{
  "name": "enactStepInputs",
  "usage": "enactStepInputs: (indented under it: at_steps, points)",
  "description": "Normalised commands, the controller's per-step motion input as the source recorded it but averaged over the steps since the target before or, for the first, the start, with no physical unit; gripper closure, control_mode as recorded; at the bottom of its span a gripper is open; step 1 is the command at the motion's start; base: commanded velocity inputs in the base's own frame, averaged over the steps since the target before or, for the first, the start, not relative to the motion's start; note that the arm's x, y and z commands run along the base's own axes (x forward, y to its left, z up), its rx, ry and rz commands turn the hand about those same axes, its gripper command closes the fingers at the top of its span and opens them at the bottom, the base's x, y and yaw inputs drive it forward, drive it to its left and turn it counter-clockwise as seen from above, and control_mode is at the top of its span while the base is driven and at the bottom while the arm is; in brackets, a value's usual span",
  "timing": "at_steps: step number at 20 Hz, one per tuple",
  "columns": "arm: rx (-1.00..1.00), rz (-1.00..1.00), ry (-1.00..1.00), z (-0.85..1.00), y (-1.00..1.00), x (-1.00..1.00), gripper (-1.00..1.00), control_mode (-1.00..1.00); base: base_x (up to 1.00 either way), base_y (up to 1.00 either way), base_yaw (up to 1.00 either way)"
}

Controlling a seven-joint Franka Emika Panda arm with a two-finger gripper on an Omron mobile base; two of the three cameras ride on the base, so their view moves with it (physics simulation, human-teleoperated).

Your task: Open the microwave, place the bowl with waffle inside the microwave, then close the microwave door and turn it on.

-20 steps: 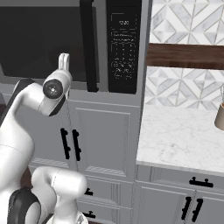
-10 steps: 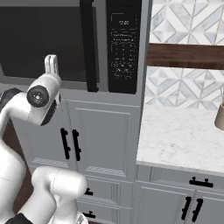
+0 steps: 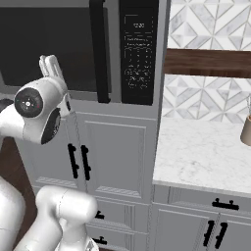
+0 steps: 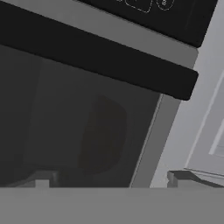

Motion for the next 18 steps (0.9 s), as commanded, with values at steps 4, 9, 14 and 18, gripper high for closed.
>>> enactStepInputs:
  at_steps: [4, 9, 14, 18]
  points:
    - [-0.44, 0.00, 0.00, 0.06, -0.64, -0.45, -1.00, -1.00, 0.00, 0.00, 0.00]
    - [-0.51, 0.00, 0.00, 0.01, -0.44, -0.16, -1.00, -1.00, 0.00, 0.00, 0.00]
    - [-0.41, 0.00, 0.00, 0.00, -0.58, -0.06, -1.00, -1.00, 0.00, 0.00, 0.00]
    - [-0.23, 0.00, 0.00, 0.00, -0.91, -0.14, -1.00, -1.00, 0.00, 0.00, 0.00]
